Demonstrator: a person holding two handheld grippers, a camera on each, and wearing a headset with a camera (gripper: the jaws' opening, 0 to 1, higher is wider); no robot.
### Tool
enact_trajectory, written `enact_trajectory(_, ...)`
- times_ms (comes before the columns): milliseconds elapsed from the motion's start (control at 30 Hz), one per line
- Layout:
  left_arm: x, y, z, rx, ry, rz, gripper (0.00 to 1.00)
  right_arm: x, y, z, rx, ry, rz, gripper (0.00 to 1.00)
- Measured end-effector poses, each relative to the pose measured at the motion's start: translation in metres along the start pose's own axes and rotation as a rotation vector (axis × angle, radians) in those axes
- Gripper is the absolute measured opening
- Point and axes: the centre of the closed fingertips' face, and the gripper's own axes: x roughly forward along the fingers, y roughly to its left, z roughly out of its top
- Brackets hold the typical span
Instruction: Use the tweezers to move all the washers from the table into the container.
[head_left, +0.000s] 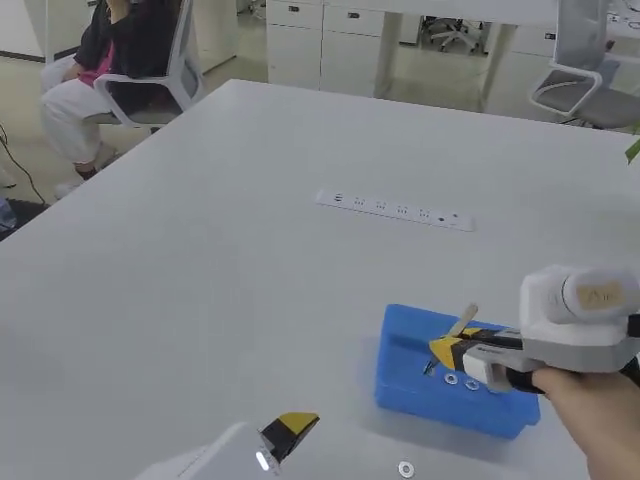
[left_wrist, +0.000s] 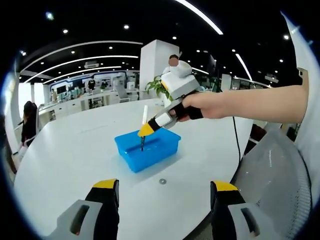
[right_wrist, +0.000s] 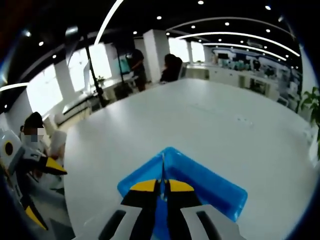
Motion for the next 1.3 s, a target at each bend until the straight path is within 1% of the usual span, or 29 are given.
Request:
enact_trajectory(200,-0.0005,0.0019,0.0007,-0.006,-0.008,0.008,0.75,0.0035,-0.0002,0.0007,-0.010,0.003,0.000,0.04)
enact_trajectory(500,-0.0011,0.0031,0.0010,-0.009,-0.011,0.015,0.75,0.0029,-0.0020,-0.0016,-0.009,0.010,-0.015,0.04)
enact_trajectory(533,-0.0012,0.0032,0.0013,-0.008,-0.013,0.016,0.75,0.0024,0.0003,-0.0016,-0.010,0.012,-0.013,0.04)
enact_trajectory(667,-0.0009,0.0030,0.0010,-0.007,-0.010,0.014,0.74,0.0025,0.0011,-0.0011,-0.004,0.012,-0.011,0.03)
enact_trajectory(900,-0.0005,0.0025,0.0007,-0.005,-0.006,0.010,0.74,0.0046,-0.0048,-0.0051,0.000,0.022,-0.014,0.04)
enact_trajectory(1067,-0.0002,0.0018,0.0002,-0.001,-0.003,0.008,0.74,0.0052,-0.0085,-0.0056,0.009,0.017,-0.015,0.04)
enact_trajectory(1300,-0.0010,0.0025,0.0003,0.001,-0.004,0.013,0.73,0.0050,-0.0062,-0.0065,0.009,0.020,-0.015,0.04)
